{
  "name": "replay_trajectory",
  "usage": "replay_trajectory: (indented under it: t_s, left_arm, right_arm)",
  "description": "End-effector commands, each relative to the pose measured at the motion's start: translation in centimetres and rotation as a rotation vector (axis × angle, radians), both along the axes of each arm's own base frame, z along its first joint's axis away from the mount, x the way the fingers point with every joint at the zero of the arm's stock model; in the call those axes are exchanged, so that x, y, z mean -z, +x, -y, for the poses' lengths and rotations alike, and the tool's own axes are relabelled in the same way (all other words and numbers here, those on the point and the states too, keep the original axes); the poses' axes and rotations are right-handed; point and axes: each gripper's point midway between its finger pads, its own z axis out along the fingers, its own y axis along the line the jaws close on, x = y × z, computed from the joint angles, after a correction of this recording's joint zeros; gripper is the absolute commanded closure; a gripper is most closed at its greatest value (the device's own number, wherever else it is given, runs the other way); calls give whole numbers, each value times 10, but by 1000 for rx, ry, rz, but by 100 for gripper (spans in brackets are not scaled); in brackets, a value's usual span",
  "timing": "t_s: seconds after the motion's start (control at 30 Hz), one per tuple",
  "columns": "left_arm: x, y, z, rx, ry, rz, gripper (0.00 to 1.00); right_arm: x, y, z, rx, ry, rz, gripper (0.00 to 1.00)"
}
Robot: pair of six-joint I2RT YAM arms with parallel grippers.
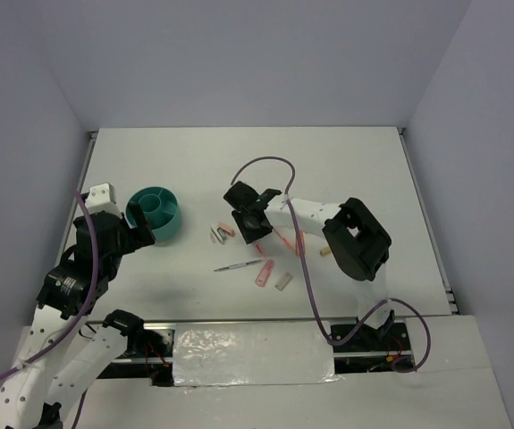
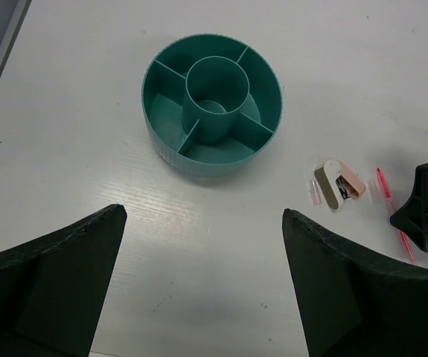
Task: Sort the stationery into containers
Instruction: Pick up the pen from the center of the board.
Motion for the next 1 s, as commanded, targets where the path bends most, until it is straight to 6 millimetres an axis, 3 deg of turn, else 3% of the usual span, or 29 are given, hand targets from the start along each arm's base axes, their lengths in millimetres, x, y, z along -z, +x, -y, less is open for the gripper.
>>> replay_trajectory:
  t_s: [0.0,0.2,0.37,0.47,0.53,0.57,0.6,0.67,0.73,0.77,0.8,0.83,0.87,0.93,0.97]
  left_arm:
    - [-10,7,3,25,6,46,1]
    - [-10,7,4,31,7,43,1]
    - [-10,8,6,37,8,39,1]
    - [-8,15,11,60,15,5,1]
    - [-16,18,16,51,-18,-20,1]
    - [-10,24,26,52,-68,-62,1]
    - [-15,32,37,73,-111,-45,1]
    - [-2,46,61,107,-208,-75,1]
    - [26,60,86,105,-264,-112,2]
    - [39,65,87,68,-242,-134,3]
    - [51,67,92,50,-228,-162,5]
    - [75,70,104,31,-200,-233,5]
    - [84,74,103,-4,-168,-251,5]
    - [98,79,115,-9,-148,-290,13]
    - [116,83,120,-18,-125,-334,14]
  right_arm:
    - [-3,13,-14,-24,27,31,58]
    - [16,11,-7,-15,-17,9,70]
    - [13,7,-4,12,0,7,100]
    - [-17,13,0,43,24,70,100]
    - [-51,18,2,63,56,124,100]
    - [-65,21,4,76,61,159,100]
    - [-91,22,6,89,93,201,100]
    - [-129,24,13,114,138,274,100]
    - [-148,19,21,123,155,299,100]
    - [-167,15,26,127,188,326,100]
    - [-171,9,31,126,190,327,100]
    - [-176,6,36,127,199,333,100]
    - [-190,-1,41,124,232,354,100]
    - [-189,-13,51,116,240,346,100]
    - [-204,-22,57,112,285,369,100]
